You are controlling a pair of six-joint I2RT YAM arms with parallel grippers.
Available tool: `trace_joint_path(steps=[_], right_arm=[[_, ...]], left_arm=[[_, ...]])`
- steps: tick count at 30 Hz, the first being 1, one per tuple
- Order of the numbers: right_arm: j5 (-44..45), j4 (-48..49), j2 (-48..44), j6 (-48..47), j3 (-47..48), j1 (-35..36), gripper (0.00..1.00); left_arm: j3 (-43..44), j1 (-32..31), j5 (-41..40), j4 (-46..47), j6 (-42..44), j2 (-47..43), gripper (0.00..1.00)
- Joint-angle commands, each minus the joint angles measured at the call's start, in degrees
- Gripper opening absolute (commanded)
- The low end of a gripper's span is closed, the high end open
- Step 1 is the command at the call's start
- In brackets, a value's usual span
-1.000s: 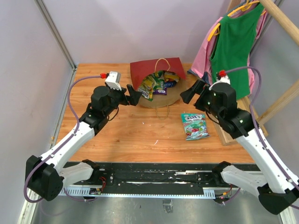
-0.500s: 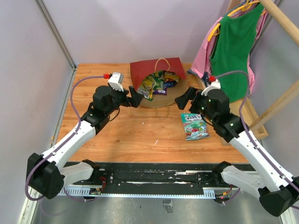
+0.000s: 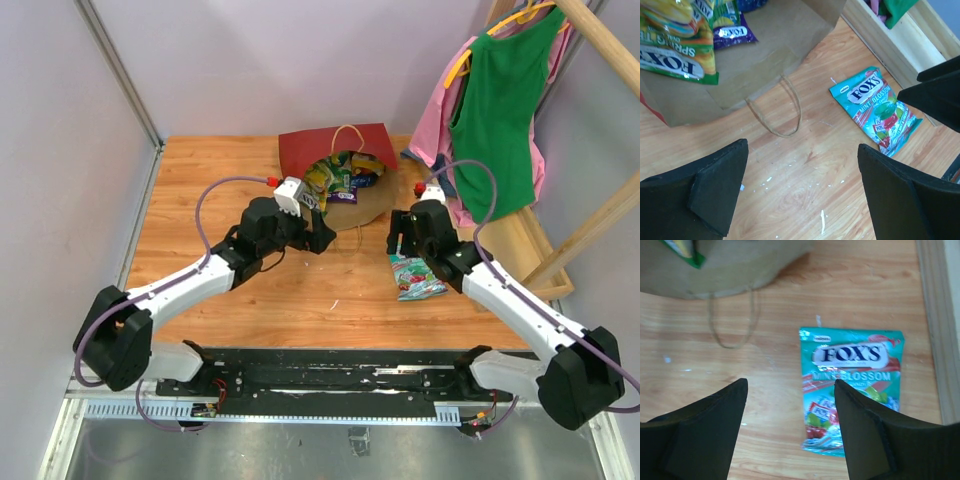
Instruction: Take the snacks out of the paper bag
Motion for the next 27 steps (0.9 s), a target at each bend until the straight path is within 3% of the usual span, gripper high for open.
trace_joint_path(steps=[1,7,14,18,27], right_arm=[[-0.7,3.64,1.01,0.92,-6.86,-5.34,0.69],[-7.07,7.22,6.33,1.64,-12.26,-12.19,0.67],[-8.01,9.38,10.39,2.93,-13.59,-13.52,0.66],[-9.2,9.24,7.65,3.96,-13.62,-13.7,0.67],[-8.17,7.85,-4.23,1.87,-15.04,-13.64,0.68]], left_arm=[[-1.51,-0.29,2.33,9.69,-5.33,2.84,0.93],[2.9,-1.14,-2.3,10.95,-5.15,9.7,0.86],[10.52,-6.78,-26.65,6.32,2.99,20.36,0.85],[15.79,-9.58,-39.0,7.38,9.89,27.39,0.84],[25.04,-9.78,-47.82,10.0,18.05,37.53,0.78]])
